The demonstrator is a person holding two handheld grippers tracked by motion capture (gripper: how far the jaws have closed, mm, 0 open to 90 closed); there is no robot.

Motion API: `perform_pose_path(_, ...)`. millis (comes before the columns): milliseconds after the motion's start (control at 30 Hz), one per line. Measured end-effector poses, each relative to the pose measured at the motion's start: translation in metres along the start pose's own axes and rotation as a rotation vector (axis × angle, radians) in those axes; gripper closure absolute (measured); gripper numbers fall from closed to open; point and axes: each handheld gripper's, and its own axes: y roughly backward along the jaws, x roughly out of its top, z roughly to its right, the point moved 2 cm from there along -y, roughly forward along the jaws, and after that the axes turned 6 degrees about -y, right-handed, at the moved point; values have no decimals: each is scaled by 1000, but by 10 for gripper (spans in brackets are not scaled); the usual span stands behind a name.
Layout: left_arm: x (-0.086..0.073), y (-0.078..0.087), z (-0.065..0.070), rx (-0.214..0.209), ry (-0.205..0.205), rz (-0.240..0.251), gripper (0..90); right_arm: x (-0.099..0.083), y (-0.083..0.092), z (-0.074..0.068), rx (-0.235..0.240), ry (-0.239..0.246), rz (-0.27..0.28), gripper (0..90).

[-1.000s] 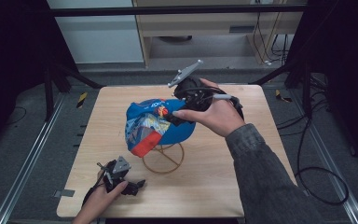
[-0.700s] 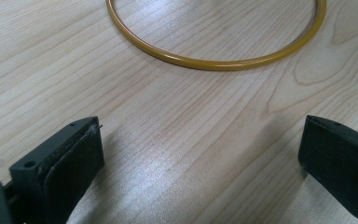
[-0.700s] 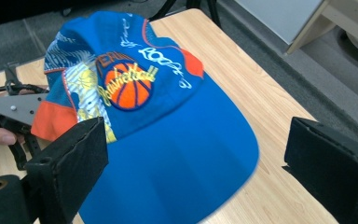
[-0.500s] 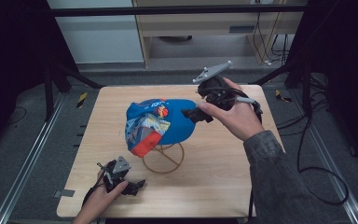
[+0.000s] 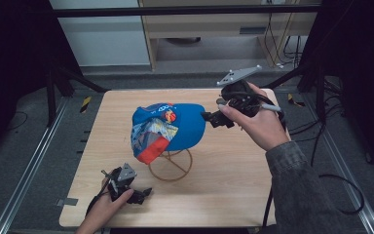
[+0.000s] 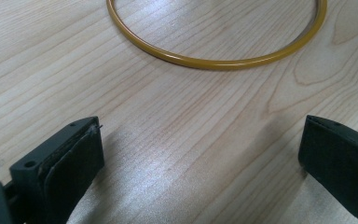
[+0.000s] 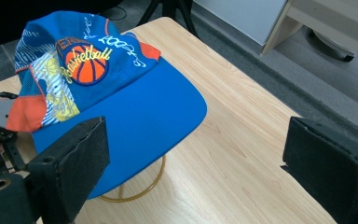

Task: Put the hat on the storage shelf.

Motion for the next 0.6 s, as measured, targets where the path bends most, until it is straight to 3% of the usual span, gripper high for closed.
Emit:
perform_pose_path(467,0,0,0,2,1,4,0,-28,15,9,-46,-15,5,88)
perform_pose_path(600,0,0,0,3,-1,4,0,-41,19,12,-71,-33,35,80)
